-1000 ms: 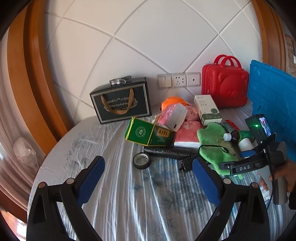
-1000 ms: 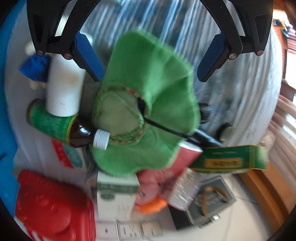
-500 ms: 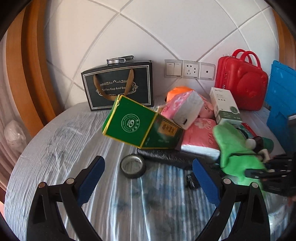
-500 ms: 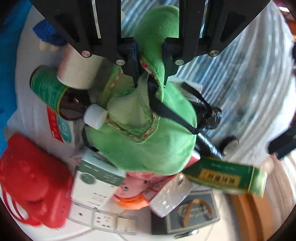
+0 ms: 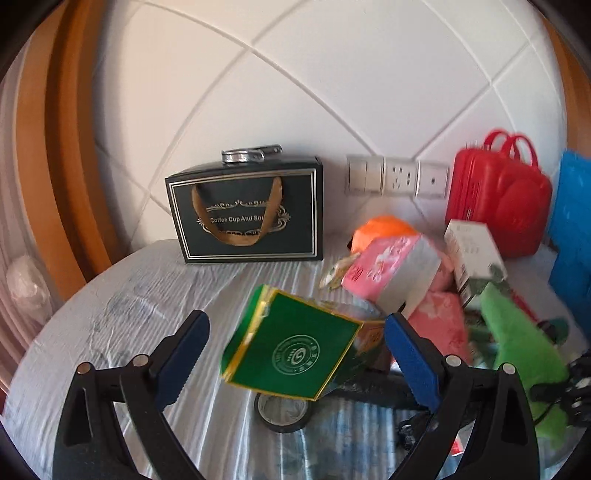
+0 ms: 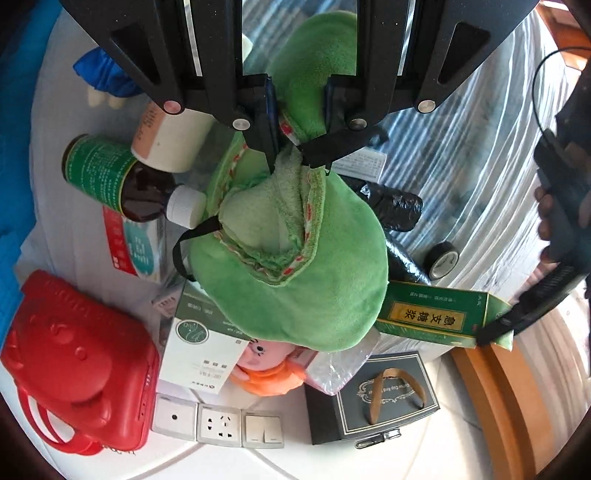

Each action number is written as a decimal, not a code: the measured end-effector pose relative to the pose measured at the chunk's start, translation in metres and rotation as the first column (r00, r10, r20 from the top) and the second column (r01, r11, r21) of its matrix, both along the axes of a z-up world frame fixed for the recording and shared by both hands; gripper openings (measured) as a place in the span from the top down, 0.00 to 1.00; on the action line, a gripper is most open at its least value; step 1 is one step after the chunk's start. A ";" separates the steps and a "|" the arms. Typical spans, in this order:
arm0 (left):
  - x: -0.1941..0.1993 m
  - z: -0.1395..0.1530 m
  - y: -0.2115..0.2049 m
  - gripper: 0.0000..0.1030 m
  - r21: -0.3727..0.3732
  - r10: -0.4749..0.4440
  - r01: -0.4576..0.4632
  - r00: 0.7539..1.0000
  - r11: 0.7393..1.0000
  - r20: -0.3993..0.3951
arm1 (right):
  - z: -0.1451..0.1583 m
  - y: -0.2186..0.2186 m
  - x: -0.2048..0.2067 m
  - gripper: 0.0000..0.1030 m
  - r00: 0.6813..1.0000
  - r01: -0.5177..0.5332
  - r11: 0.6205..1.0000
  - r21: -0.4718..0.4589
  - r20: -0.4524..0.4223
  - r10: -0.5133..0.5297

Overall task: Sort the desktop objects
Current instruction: 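Grasp the green cloth hat with the right tool while the left tool grasps the green box, then lift the green hat with the right tool while the left tool lifts the green box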

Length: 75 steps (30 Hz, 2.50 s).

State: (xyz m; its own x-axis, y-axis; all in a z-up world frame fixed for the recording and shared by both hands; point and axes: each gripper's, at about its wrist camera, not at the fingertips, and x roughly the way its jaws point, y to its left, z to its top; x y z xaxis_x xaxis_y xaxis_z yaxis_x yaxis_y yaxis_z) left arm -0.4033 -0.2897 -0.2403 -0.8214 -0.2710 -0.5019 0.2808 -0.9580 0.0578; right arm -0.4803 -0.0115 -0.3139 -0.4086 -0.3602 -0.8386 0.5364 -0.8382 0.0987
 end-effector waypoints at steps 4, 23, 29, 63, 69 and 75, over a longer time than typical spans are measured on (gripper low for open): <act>0.001 -0.013 -0.004 0.06 0.072 0.014 -0.012 0.999 0.997 -0.029 | 0.006 -0.005 -0.004 0.83 1.000 -0.001 1.000 0.002 -0.005 0.001; -0.042 0.005 0.018 0.37 0.010 -0.187 0.188 0.980 0.982 -0.073 | 0.012 -0.004 -0.017 0.78 1.000 0.021 0.999 -0.049 0.024 -0.020; -0.064 0.007 0.031 0.33 -0.058 -0.191 0.187 0.979 0.981 -0.074 | 0.003 0.001 -0.026 0.33 0.994 0.104 0.989 -0.108 0.032 -0.101; -0.063 0.008 0.021 0.10 -0.097 -0.201 0.185 0.960 0.978 -0.195 | 0.010 0.021 -0.016 0.14 0.985 0.168 0.972 -0.165 0.056 -0.161; -0.070 -0.002 0.015 0.10 -0.105 -0.192 0.180 0.974 0.978 -0.117 | 0.011 0.015 -0.014 0.13 0.988 0.151 0.974 -0.167 0.057 -0.144; -0.088 -0.018 0.023 0.10 -0.106 -0.245 0.238 0.968 0.965 -0.054 | 0.010 0.013 -0.014 0.13 0.989 0.144 0.976 -0.161 0.055 -0.137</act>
